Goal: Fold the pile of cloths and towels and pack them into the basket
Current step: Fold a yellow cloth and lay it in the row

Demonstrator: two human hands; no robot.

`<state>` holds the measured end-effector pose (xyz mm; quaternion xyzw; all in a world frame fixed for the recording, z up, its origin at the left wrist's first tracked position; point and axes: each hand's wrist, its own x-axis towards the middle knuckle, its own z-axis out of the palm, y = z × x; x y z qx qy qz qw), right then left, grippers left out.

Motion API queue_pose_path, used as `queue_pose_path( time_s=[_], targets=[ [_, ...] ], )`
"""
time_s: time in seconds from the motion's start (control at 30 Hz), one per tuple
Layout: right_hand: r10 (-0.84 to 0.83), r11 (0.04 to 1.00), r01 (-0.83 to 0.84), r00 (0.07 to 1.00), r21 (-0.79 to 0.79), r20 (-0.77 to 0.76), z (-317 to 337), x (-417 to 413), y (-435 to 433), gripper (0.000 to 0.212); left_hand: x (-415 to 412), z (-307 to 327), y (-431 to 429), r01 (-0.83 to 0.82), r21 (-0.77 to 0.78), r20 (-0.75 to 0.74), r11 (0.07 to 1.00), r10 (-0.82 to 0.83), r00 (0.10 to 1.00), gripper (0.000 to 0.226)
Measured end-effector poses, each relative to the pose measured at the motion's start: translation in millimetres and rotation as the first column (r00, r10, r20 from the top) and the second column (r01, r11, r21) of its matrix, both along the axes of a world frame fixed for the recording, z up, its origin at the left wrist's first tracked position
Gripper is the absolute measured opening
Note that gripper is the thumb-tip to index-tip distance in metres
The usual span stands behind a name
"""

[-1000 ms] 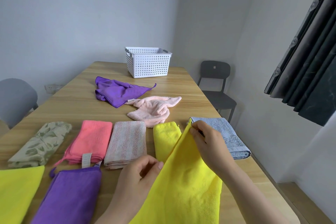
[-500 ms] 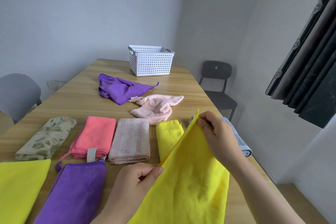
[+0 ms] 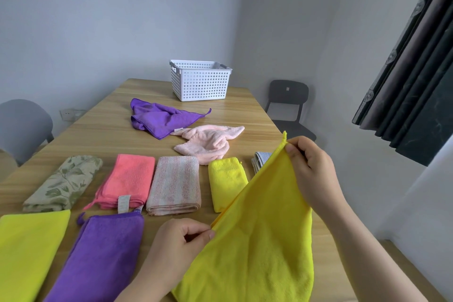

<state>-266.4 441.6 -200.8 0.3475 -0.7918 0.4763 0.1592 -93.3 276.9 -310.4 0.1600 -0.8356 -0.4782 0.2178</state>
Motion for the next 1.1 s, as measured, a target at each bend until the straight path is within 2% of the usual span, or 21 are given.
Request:
queue_pose_path(
  time_s=[0.1, 0.23, 0.4, 0.6, 0.73, 0.87, 1.0, 1.1],
  targets=[
    [-0.040, 0.999, 0.039, 0.999, -0.035, -0.009, 10, -1, 8, 0.019, 3, 3, -1, -0.002, -0.002, 0.037, 1.000, 0.002, 0.999, 0.028],
    [-0.077, 0.994, 0.074, 0.997, -0.086, -0.032, 25, 1, 19, 0.020, 10, 8, 1, 0.012, 0.014, 0.028, 1.000, -0.012, 1.000, 0.008],
    [-0.099, 0.990, 0.095, 0.995, -0.100, -0.034, 33, 4, 31, 0.020, 20, 10, 7, -0.048, -0.010, -0.025, 0.999, 0.048, 0.999, 0.009],
    [-0.135, 0.984, 0.131, 0.990, -0.118, -0.030, 35, 9, 44, 0.023, 32, 21, 6, -0.076, -0.009, -0.029, 0.997, 0.076, 0.997, 0.012],
    [-0.164, 0.977, 0.159, 0.986, -0.139, -0.025, 38, 11, 53, 0.021, 41, 21, 1, -0.083, -0.096, 0.003, 0.992, 0.083, 0.997, 0.028],
    [-0.178, 0.975, 0.173, 0.984, -0.136, -0.025, 37, 15, 58, 0.020, 49, 25, -3, -0.105, -0.079, -0.028, 0.991, 0.103, 0.994, 0.027],
    [-0.202, 0.970, 0.201, 0.979, -0.137, 0.007, 31, 18, 65, 0.020, 55, 35, -16, -0.141, 0.036, -0.092, 0.989, 0.144, 0.985, 0.026],
    [-0.215, 0.964, 0.219, 0.976, -0.150, 0.042, 24, 20, 70, 0.020, 56, 45, -24, -0.125, 0.265, -0.196, 0.956, 0.181, 0.964, 0.011]
  ],
)
